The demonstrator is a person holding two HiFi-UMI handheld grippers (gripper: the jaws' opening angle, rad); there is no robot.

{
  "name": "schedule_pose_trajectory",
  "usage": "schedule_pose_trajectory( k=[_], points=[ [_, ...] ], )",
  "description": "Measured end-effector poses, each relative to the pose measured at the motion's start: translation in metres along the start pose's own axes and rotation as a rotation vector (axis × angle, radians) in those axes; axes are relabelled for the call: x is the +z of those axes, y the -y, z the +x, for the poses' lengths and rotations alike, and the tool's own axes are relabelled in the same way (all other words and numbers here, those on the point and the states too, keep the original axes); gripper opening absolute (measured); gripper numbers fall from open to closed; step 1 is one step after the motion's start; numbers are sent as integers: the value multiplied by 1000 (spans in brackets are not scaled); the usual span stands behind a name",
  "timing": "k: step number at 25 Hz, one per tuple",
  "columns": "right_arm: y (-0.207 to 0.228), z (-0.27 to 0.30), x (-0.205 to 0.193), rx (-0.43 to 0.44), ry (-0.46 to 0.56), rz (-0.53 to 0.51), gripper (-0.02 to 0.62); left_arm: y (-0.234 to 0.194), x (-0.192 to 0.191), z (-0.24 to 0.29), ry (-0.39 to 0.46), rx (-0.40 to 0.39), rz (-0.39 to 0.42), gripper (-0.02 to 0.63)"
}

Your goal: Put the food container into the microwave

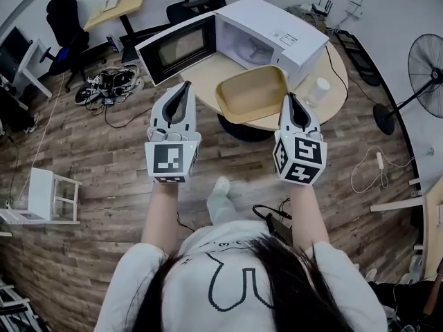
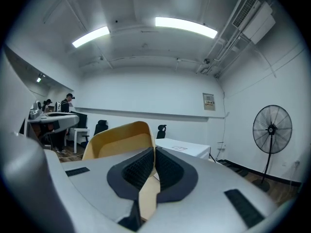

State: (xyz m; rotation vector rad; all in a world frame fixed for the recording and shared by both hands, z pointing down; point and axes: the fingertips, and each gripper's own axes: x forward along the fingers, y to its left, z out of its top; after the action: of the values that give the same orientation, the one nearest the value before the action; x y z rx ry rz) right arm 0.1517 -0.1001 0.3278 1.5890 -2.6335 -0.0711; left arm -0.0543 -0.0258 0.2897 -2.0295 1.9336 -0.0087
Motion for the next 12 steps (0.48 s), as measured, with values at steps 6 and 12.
schedule_pose_trajectory(
  k=[6, 12],
  points=[
    [1, 67, 5, -20, 17, 25, 35, -22, -18, 64, 3, -55, 18, 8],
    [0, 147, 15, -57, 26, 49, 35, -60, -35, 141, 12, -111, 25, 8]
  ],
)
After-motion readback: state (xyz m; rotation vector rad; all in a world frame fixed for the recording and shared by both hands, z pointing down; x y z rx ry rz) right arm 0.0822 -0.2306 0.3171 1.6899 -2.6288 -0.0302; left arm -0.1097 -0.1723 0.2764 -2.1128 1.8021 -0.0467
